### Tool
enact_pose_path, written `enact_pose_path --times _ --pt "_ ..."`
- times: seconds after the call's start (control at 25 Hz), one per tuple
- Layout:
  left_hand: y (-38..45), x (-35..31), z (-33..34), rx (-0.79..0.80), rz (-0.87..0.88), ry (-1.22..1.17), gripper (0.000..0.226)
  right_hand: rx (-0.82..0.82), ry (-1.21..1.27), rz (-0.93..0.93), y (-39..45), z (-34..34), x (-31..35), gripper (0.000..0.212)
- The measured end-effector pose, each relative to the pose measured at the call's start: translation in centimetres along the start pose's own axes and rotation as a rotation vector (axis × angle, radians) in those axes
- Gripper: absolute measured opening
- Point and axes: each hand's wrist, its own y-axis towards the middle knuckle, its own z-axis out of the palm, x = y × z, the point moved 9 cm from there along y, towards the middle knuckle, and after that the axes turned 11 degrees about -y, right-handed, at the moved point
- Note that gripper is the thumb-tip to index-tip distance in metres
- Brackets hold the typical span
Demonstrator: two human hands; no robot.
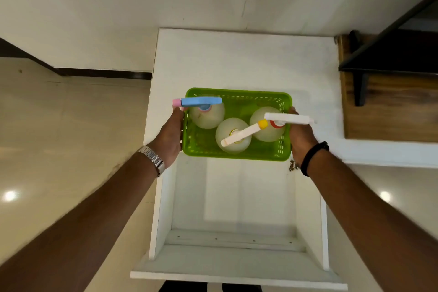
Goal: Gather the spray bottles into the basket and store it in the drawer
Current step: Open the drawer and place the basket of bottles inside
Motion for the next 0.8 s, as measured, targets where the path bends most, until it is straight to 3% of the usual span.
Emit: enact_pose_path --times 0.16,0.28,0.36,0.52,0.64,0.8 --pt "-5.0 5.1 -3.0 -0.003 0.010 -0.041 0.053 0.055 0.014 0.005 -4.7 -0.1 -6.0 0.071" --pt "-6.9 11.1 -6.1 -0.004 -0.049 -0.148 0.060 0.105 0.046 0.028 -7.9 0.1 -11.6 0.051" --pt "-7.5 15.1 -7.8 -0.020 -0.130 -0.225 0.066 0.136 0.072 0.057 -9.4 0.7 -15.2 0.048" --pt "-6.3 21.2 -10.3 -0.111 -0.307 -0.221 0.064 0.184 0.171 0.324 -9.2 3.2 -23.4 0.094" --pt "-4.3 24.5 -12.2 -0.205 -0.356 -0.202 0.053 0.186 0.271 0.474 -7.8 5.9 -27.5 0.069" --pt "-1.5 27.7 -13.5 -0.200 -0.385 -0.174 0.056 0.153 0.266 0.503 -5.6 9.1 -31.0 0.071"
